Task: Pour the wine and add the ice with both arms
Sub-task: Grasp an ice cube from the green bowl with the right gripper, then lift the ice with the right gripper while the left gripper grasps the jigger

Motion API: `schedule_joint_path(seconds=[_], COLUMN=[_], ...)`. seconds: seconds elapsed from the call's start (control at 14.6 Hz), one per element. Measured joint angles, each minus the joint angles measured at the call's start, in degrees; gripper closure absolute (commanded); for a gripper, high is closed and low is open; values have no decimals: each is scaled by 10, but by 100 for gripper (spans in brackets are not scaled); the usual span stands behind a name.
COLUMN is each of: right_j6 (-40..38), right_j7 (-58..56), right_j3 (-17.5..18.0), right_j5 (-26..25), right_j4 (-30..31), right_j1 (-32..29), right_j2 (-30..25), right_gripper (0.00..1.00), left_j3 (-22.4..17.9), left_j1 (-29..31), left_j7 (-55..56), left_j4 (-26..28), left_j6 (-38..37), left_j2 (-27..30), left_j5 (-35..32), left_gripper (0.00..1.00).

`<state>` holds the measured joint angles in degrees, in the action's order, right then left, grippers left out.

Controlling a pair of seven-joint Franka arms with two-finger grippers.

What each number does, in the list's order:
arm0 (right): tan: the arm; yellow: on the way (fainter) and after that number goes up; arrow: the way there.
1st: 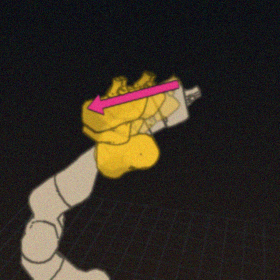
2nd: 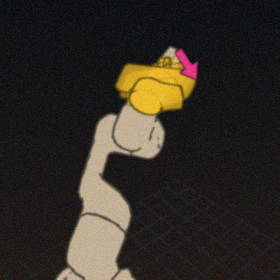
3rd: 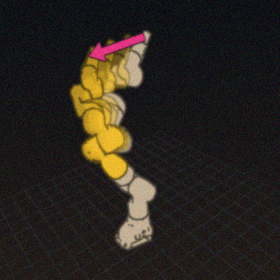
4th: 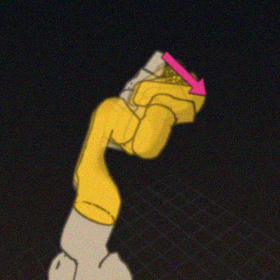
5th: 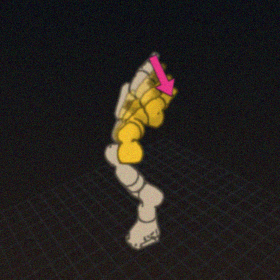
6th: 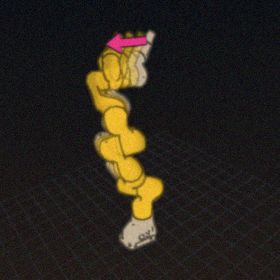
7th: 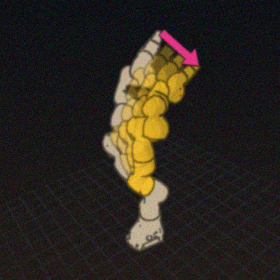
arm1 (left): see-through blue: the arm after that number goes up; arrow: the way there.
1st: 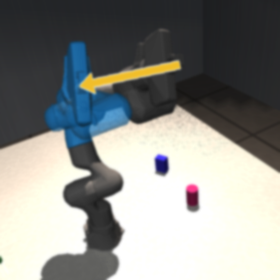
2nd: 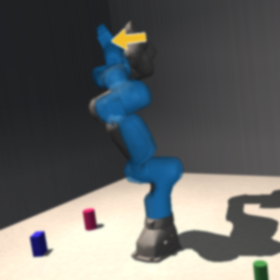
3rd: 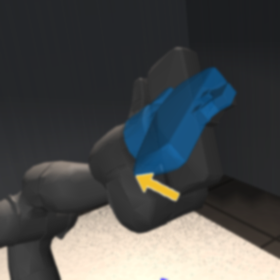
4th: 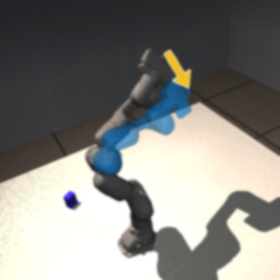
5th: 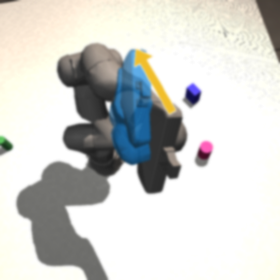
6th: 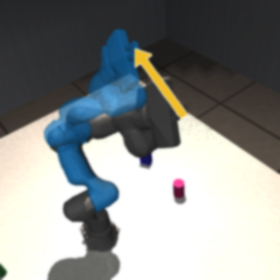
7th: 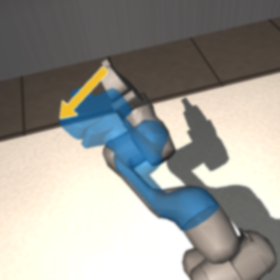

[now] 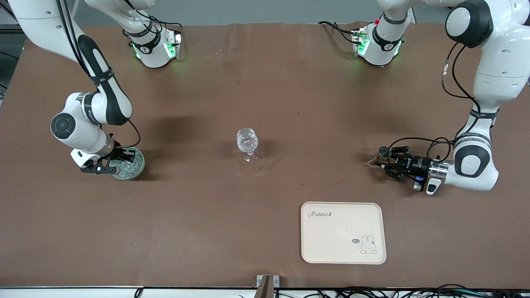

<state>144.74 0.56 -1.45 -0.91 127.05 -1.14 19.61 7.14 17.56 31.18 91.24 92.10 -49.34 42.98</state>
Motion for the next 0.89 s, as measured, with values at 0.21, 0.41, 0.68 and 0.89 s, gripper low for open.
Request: schedule_joint_path(seconds=[0.21, 0.41, 0.68, 0.89], right_j6=[-14, -64, -183, -257], right_j7=[0, 0, 0, 0], right_j3=[0, 0, 0, -2], right_j5=[0, 0, 0, 0], right_j4=[-7, -36, -123, -186], right_j1=[0, 0, -2, -13], right_j2=[0, -1, -15, -49], right_gripper=[93, 97, 97, 97], left_j3=[0, 0, 0, 1], left_j1=[0, 0, 0, 0], left_j7=[0, 0, 0, 0], left_j4=[0, 0, 0, 1], left_j6=[0, 0, 0, 0], left_j2=[0, 0, 0, 0], left_j5=[0, 0, 0, 2], left_gripper=[76, 78, 82, 89])
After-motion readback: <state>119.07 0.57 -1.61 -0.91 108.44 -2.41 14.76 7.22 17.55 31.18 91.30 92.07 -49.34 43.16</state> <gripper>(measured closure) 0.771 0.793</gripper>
